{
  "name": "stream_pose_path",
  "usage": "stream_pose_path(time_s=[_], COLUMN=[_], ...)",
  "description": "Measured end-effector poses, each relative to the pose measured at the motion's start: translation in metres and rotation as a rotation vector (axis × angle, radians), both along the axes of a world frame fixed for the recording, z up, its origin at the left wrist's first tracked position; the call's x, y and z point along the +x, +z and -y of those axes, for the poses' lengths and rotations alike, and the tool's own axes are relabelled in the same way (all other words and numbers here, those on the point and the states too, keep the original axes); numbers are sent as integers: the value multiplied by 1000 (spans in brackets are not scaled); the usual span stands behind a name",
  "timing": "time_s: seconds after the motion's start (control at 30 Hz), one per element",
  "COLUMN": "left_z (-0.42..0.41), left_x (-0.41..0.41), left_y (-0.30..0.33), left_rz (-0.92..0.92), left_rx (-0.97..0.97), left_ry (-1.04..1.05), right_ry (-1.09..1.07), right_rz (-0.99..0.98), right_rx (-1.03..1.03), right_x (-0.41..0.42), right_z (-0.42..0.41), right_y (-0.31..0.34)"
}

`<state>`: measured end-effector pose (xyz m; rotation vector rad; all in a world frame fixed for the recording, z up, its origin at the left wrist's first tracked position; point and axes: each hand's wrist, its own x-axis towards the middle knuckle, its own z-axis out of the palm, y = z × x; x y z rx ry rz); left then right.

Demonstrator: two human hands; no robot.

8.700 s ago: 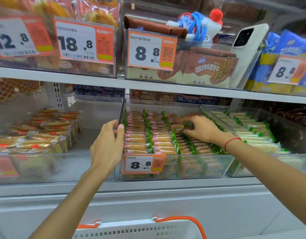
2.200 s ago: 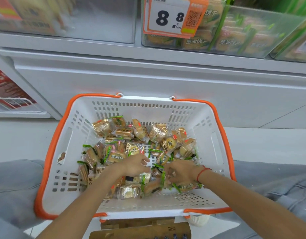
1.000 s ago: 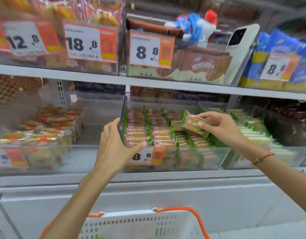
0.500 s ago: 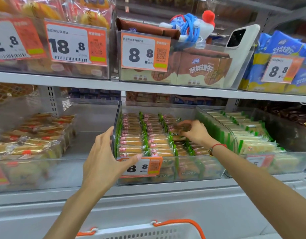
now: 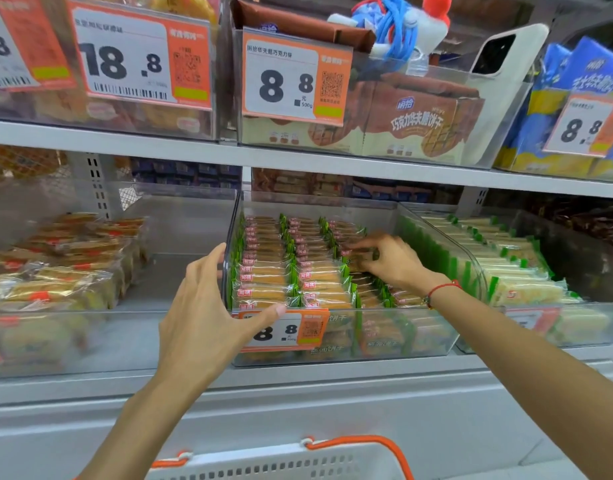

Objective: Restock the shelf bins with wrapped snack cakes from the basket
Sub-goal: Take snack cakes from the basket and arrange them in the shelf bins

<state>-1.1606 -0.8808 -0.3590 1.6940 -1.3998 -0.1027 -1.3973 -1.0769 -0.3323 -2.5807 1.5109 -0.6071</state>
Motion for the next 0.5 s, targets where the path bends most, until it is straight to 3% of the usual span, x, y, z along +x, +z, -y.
stream_pose_path(time_s=[0.13,0.2,0.5], left_z=[-1,-1,-1], left_x=[-1,-1,-3], left_y=[0,1,3], left_rz=[-1,1,13], left_rx=[-1,5,20], left_ry=[-11,-12,-4], right_ry=[16,14,37], right_rz=[-152,-130,-136], right_rx=[-124,-164,24], right_x=[1,6,10], right_z=[-2,-4,0], right_y=[9,11,12])
